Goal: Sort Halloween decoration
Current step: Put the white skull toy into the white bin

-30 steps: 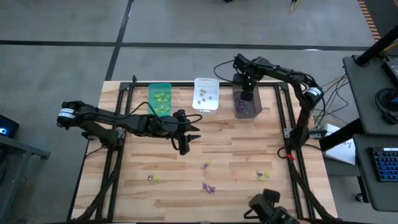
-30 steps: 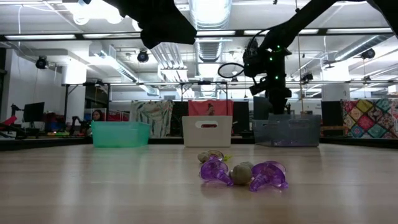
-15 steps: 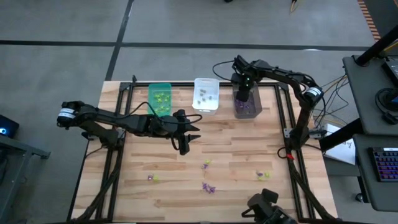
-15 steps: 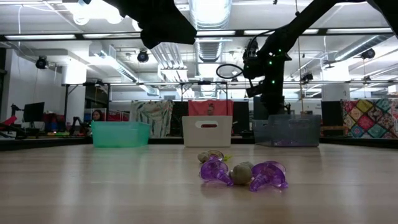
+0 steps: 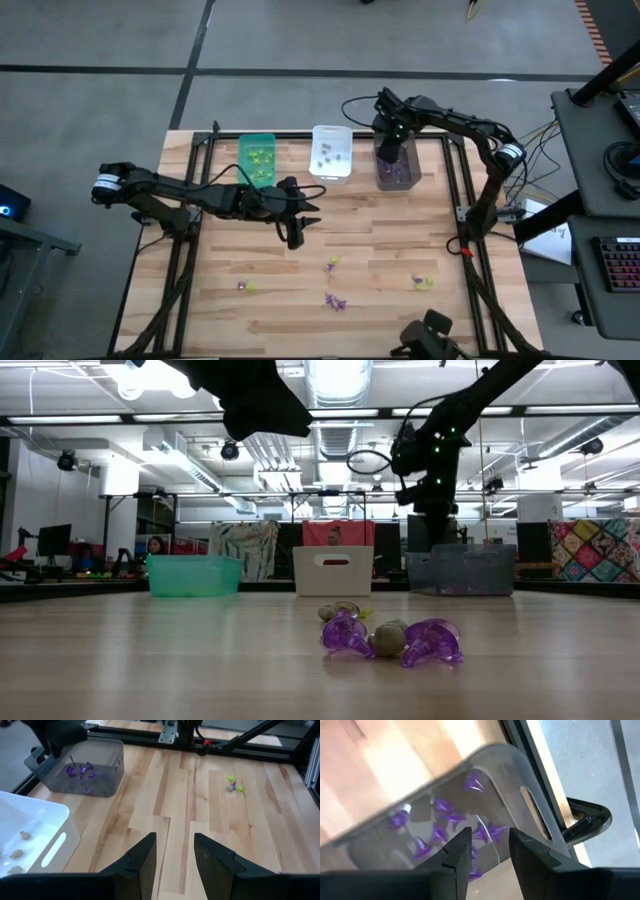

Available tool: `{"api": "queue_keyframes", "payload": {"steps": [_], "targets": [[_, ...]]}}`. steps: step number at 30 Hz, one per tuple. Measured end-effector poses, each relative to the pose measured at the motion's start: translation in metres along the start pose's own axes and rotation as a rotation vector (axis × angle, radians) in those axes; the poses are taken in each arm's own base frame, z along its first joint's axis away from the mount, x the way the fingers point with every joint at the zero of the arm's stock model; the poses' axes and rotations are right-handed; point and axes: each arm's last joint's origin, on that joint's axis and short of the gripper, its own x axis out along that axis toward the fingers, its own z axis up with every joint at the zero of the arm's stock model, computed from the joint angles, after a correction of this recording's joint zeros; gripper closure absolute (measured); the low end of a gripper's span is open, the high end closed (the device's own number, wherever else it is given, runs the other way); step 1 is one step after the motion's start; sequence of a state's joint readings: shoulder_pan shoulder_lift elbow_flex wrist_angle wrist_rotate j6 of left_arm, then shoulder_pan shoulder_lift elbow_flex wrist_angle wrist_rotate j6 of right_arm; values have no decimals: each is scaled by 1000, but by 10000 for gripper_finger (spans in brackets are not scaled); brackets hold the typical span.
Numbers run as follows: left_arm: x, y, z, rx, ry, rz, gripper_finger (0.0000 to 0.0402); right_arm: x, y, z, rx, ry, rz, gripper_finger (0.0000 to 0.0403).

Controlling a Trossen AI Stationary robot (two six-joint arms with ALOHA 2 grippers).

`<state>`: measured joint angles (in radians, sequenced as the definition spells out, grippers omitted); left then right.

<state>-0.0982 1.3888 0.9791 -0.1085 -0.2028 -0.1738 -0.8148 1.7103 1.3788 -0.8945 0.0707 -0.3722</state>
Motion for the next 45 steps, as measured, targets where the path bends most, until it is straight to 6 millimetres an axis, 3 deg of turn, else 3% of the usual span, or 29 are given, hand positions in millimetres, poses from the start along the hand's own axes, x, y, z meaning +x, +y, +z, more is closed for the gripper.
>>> {"api": "queue_keyframes", "payload": {"steps": [8, 15, 20, 27, 33, 39, 45], "targets": [[-1, -3, -2, -14, 21, -13, 287, -45, 37, -3, -31, -82, 9, 297], [-2, -12, -4, -6, 28, -66, 287, -93, 90, -22, -76, -242, 42, 308], [-3, -16, -5, -16, 29, -79, 287, -114, 137, -45, -96, -375, 119, 308], [-5, -25, -7, -34, 34, -105, 283, -114, 207, -79, -174, -534, 286, 307], [2, -42, -18, 3, 77, -140, 246, -110, 256, -104, -216, -598, 349, 317], [18, -65, -38, 61, 141, -166, 209, -110, 290, -124, -228, -592, 347, 325], [33, -83, -54, 125, 149, -164, 202, -105, 315, -133, -227, -584, 389, 322]]}}
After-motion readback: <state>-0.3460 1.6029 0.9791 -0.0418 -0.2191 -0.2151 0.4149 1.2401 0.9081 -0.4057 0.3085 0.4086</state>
